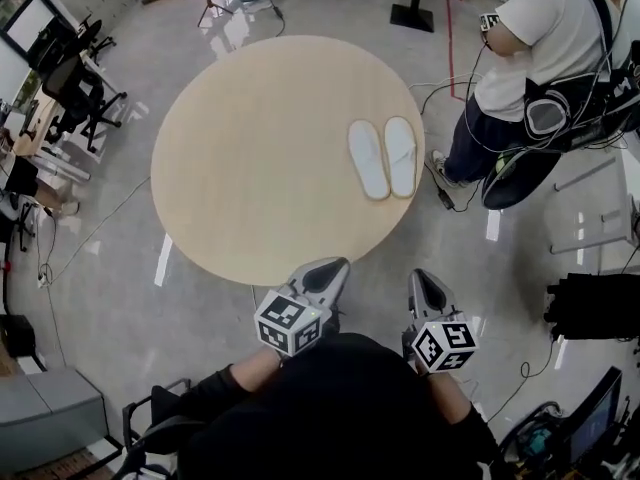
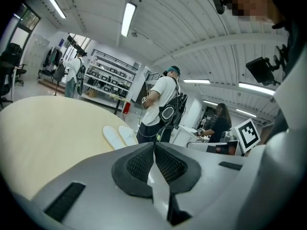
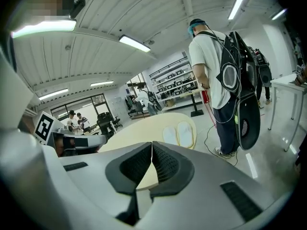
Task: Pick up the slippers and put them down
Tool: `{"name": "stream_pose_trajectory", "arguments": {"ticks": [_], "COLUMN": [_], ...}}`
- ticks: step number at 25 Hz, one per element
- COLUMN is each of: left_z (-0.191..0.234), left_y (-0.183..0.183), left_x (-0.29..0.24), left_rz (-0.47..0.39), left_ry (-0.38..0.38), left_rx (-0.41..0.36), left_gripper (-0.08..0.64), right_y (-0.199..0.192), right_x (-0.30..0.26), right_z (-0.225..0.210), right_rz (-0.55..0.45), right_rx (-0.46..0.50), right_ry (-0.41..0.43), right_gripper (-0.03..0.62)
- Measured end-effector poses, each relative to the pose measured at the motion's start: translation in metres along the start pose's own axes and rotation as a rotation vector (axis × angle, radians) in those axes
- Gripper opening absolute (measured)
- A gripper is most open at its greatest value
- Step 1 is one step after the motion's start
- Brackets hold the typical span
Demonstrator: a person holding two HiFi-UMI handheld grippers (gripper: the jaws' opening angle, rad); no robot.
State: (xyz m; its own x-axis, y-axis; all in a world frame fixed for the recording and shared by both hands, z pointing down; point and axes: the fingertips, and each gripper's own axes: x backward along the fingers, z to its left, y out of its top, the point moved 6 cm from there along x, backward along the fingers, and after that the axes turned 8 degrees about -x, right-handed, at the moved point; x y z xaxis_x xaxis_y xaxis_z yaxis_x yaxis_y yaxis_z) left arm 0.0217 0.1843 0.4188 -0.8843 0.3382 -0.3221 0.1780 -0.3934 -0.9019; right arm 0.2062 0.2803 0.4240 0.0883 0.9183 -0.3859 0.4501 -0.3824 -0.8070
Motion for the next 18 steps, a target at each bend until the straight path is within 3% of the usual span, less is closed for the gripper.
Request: {"name": "stream_pose_trajectory", "arguments": {"ticks": [9,18], "left_z": [0.085,0.115], "left_y": [0.026,0.031], "left_x": [-0.038,-0.104], "left_rz": [0.016,0.056], "left_ry": [-0.06,-0.041], "left_rx": [0.017,0.062], "left_gripper": [0.026,0.026], "right_y": [0.027,0.048], "right_x": [-0.078,-0.129], "right_z": [0.012,-0.037], "right_rz": [-0.014,0.019], "right_rx": [-0.005,0.01], "right_ry": [-0.082,-0.102], "right_gripper": [0.015,0.017]}}
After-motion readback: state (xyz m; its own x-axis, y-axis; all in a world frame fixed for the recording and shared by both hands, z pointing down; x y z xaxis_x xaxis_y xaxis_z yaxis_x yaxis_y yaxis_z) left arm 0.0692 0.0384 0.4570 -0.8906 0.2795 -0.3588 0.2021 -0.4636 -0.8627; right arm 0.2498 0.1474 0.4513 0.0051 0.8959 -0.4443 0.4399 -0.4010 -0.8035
